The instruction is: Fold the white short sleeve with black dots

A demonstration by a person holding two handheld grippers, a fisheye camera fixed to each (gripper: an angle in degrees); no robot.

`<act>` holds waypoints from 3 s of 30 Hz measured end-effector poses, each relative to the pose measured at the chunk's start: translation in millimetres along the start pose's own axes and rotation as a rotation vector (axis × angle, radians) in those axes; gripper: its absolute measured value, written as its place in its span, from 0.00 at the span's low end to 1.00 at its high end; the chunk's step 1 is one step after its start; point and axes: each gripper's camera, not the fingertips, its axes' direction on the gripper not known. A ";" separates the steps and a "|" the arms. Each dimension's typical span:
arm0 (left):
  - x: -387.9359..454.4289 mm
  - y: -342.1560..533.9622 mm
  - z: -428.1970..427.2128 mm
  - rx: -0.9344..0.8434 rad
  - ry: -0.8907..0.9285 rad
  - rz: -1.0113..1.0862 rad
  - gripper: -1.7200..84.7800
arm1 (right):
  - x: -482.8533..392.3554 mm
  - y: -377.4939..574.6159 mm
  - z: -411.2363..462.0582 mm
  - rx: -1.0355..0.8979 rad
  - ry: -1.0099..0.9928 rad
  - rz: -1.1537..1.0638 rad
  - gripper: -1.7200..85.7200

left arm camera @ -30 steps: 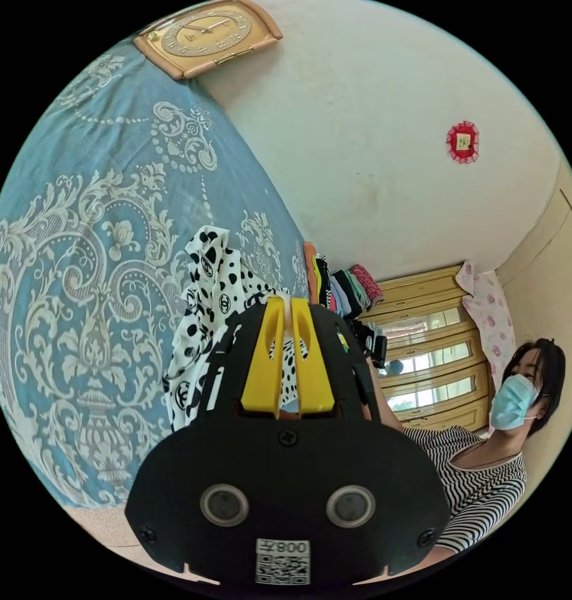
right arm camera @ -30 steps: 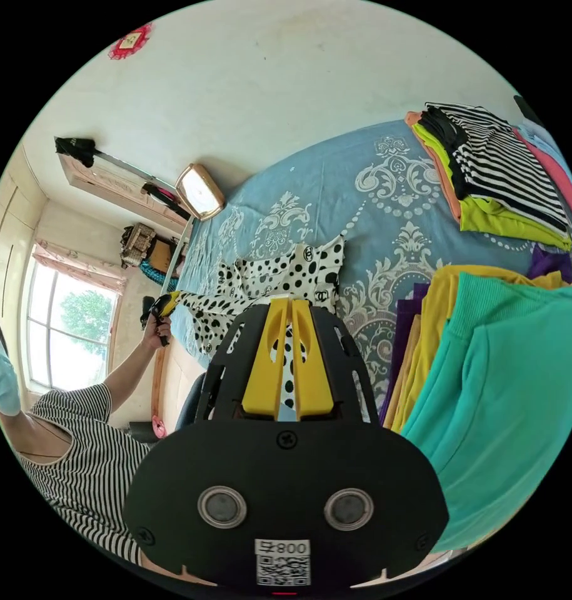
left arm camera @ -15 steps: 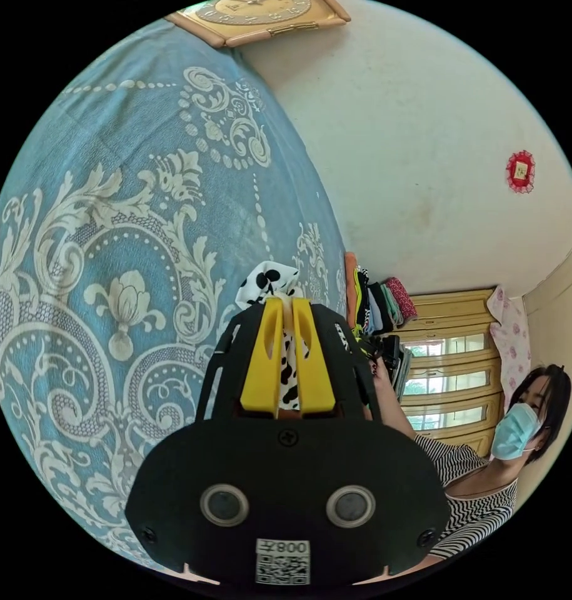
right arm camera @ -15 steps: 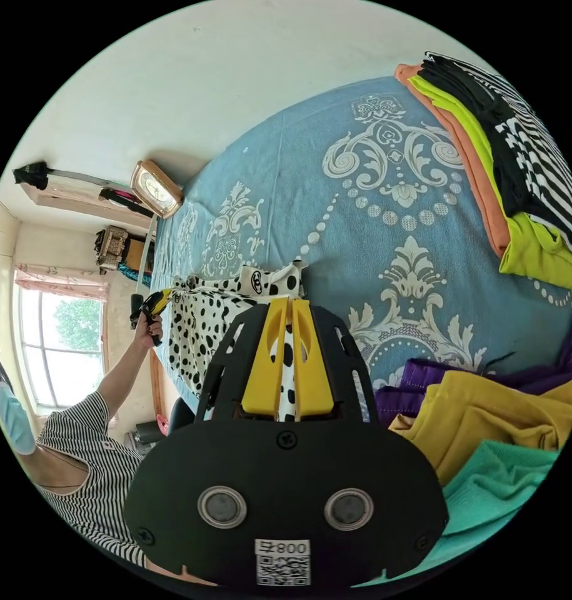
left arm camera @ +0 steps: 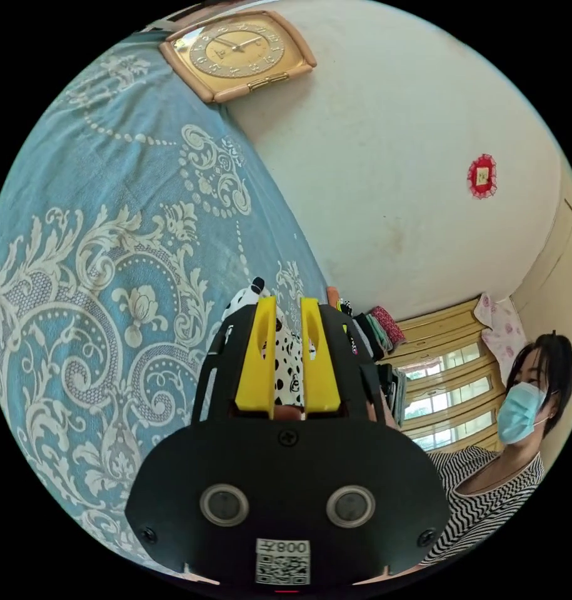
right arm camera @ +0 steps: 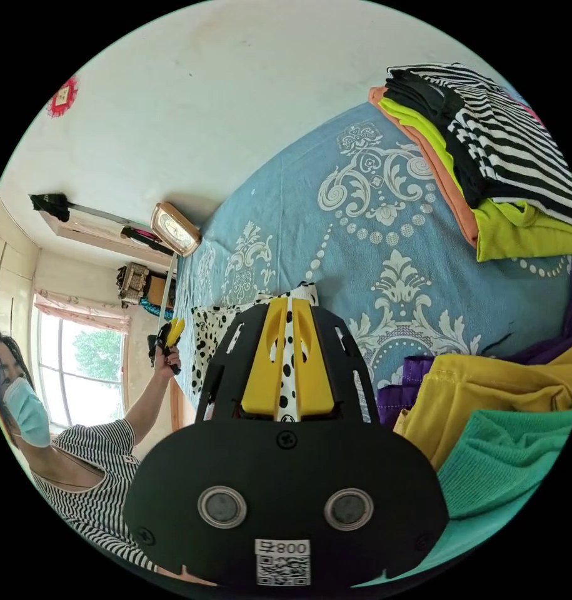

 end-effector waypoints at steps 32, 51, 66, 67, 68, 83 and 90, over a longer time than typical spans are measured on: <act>-30.2 114.9 305.2 -0.425 -0.529 0.549 0.03 | -58.2 81.5 252.5 -0.197 0.546 -0.448 0.02; -50.4 169.5 332.1 -0.397 -0.569 0.636 0.03 | -39.2 110.3 226.8 -0.066 0.450 -0.443 0.03; -52.0 179.2 318.6 -0.363 -0.566 0.649 0.03 | -27.7 117.4 255.4 -0.136 0.596 -0.438 0.01; -51.0 179.6 316.7 -0.359 -0.565 0.651 0.03 | -28.6 118.3 252.9 -0.131 0.595 -0.440 0.01; -48.2 180.2 312.3 -0.348 -0.560 0.655 0.03 | -30.8 119.9 246.9 -0.113 0.580 -0.442 0.01; -46.0 175.4 294.7 -0.374 -0.554 0.636 0.03 | -20.9 121.7 240.3 -0.112 0.543 -0.409 0.04; -32.3 172.7 271.0 -0.367 -0.527 0.620 0.03 | -33.7 126.6 242.0 -0.113 0.609 -0.441 0.02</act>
